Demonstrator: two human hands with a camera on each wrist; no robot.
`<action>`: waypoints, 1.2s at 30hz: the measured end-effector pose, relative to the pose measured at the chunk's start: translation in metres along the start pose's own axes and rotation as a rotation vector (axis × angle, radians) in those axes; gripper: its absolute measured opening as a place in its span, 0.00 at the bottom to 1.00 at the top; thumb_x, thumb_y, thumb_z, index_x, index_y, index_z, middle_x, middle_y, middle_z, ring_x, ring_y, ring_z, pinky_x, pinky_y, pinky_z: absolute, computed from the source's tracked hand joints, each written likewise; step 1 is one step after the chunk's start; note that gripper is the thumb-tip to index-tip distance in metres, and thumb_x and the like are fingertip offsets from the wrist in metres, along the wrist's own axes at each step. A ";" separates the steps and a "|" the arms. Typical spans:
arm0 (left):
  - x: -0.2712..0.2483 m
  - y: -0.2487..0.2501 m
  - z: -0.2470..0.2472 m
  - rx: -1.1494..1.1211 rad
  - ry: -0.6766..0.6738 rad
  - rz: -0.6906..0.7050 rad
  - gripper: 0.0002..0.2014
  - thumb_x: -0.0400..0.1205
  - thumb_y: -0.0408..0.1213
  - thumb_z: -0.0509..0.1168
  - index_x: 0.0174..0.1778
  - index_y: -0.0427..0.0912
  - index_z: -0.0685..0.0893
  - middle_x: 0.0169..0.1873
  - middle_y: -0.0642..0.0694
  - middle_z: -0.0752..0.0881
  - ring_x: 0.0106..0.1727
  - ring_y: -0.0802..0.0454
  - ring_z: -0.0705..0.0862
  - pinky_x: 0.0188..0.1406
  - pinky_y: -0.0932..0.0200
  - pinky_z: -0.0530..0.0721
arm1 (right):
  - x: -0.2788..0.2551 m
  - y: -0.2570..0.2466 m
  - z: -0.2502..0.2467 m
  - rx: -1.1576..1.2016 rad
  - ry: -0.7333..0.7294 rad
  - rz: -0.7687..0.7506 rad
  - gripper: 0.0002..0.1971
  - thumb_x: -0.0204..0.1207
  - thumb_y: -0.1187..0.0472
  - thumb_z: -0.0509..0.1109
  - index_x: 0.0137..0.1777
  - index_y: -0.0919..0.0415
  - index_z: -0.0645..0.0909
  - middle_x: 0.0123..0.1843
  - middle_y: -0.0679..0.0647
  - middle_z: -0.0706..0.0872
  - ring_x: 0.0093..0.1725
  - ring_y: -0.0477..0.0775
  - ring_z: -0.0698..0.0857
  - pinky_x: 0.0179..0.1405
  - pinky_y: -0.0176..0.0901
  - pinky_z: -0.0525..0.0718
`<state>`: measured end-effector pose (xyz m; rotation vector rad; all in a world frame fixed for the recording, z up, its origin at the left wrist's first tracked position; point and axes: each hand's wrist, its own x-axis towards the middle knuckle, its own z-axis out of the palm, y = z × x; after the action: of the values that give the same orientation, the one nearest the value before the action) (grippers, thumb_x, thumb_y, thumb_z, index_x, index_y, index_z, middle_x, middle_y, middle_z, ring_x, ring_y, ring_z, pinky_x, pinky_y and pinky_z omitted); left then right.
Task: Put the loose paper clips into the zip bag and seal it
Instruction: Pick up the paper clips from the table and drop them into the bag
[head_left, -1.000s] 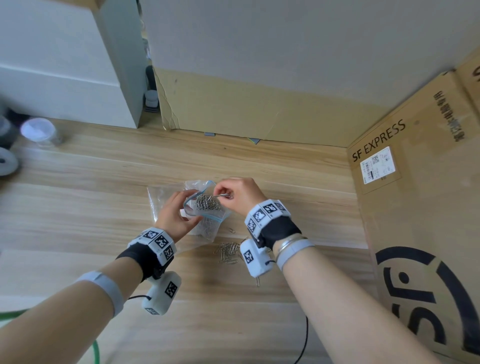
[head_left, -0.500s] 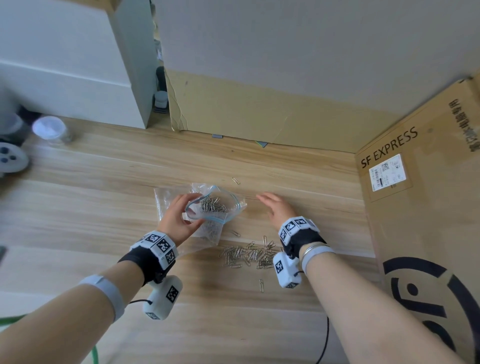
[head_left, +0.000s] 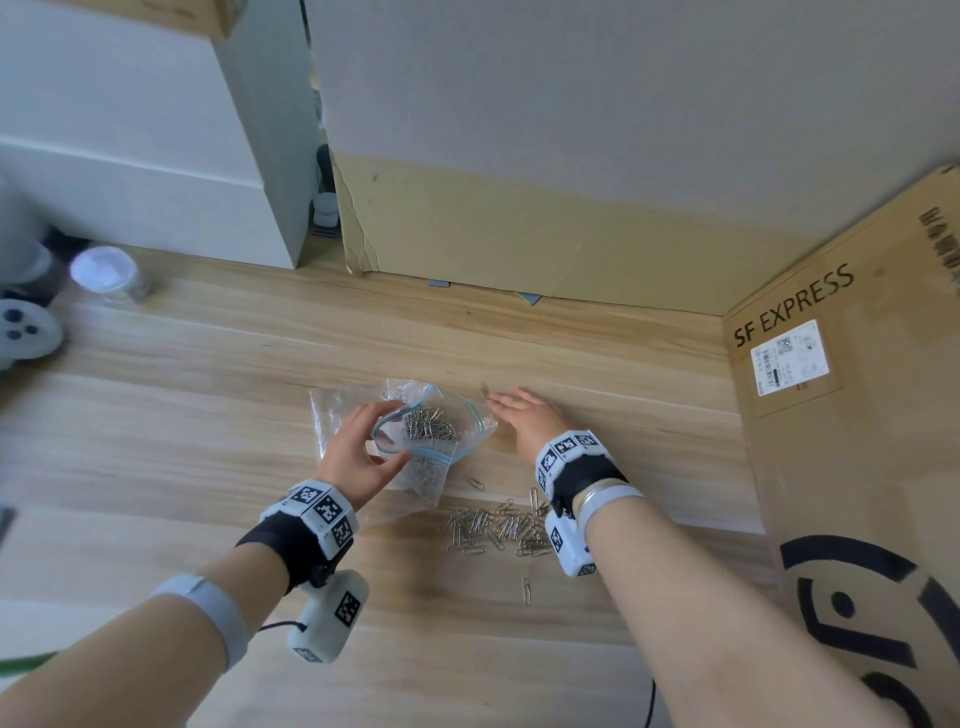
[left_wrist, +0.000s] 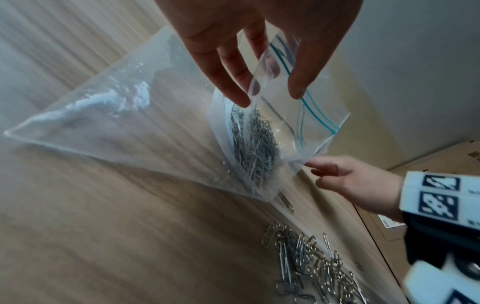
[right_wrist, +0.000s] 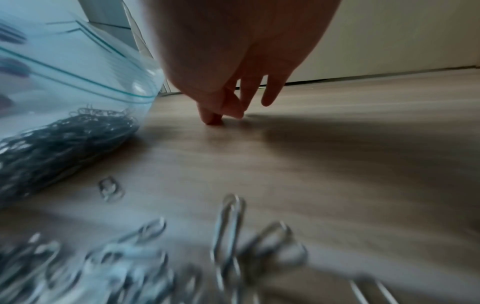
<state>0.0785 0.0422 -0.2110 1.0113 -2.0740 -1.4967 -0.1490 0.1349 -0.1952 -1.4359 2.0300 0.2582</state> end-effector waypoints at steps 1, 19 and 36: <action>0.001 0.000 0.000 0.005 -0.006 -0.002 0.29 0.70 0.30 0.73 0.55 0.67 0.71 0.52 0.58 0.77 0.46 0.56 0.79 0.32 0.74 0.82 | -0.007 0.004 0.007 0.015 0.013 -0.011 0.40 0.72 0.80 0.53 0.79 0.46 0.52 0.82 0.40 0.54 0.82 0.52 0.50 0.80 0.54 0.50; -0.008 0.004 0.000 0.056 -0.036 0.046 0.25 0.70 0.29 0.72 0.55 0.60 0.74 0.54 0.53 0.77 0.50 0.50 0.79 0.34 0.77 0.82 | -0.047 -0.013 0.038 0.226 0.198 0.023 0.26 0.79 0.76 0.53 0.75 0.57 0.67 0.78 0.51 0.68 0.79 0.55 0.62 0.80 0.44 0.51; -0.016 0.002 -0.017 0.032 -0.109 0.047 0.34 0.72 0.22 0.67 0.48 0.77 0.73 0.51 0.59 0.77 0.44 0.56 0.80 0.32 0.78 0.79 | -0.103 0.043 0.083 0.390 0.374 0.656 0.27 0.69 0.79 0.57 0.68 0.62 0.71 0.70 0.60 0.71 0.67 0.62 0.72 0.66 0.46 0.71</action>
<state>0.1001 0.0433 -0.2015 0.9040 -2.1876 -1.5311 -0.1352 0.2726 -0.2069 -0.5801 2.6318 -0.1518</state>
